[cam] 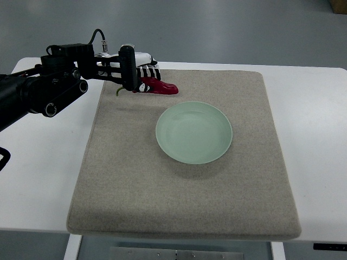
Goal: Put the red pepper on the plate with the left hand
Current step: 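Carry the pepper with the left hand over the green plate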
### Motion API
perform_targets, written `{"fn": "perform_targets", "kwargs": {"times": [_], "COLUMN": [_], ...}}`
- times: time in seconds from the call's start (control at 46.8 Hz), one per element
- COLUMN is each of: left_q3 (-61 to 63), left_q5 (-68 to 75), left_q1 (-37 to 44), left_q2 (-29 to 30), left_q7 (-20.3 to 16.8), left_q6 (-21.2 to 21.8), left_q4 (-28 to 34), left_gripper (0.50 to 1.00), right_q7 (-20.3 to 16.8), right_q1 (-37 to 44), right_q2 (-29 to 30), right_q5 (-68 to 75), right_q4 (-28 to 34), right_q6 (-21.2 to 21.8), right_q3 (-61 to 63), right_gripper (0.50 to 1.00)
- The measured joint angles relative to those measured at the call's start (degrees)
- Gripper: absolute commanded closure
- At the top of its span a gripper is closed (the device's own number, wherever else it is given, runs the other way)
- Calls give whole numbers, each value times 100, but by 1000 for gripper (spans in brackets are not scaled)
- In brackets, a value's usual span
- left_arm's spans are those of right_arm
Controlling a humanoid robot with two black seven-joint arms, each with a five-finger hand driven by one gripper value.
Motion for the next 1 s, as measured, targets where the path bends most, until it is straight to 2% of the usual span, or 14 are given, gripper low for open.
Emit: {"fn": "perform_targets", "kwargs": {"times": [0.513,1.004], "left_q3": [-113,27], "left_q5": [68,120], "left_q1": [29,132], "left_q2": [2,-7], "left_q7": [-39,-40], "left_q6": [-29,-122], "left_q4": [-1613,-1779], "left_gripper": [1000,990], "right_q7": [0,0], "right_q1": [1,1], "right_q2": [0,0], "right_q5": [0,0], "right_q4": [0,0], "right_q6": [0,0], "right_q3": [0,-1], "right_gripper": [572,572]}}
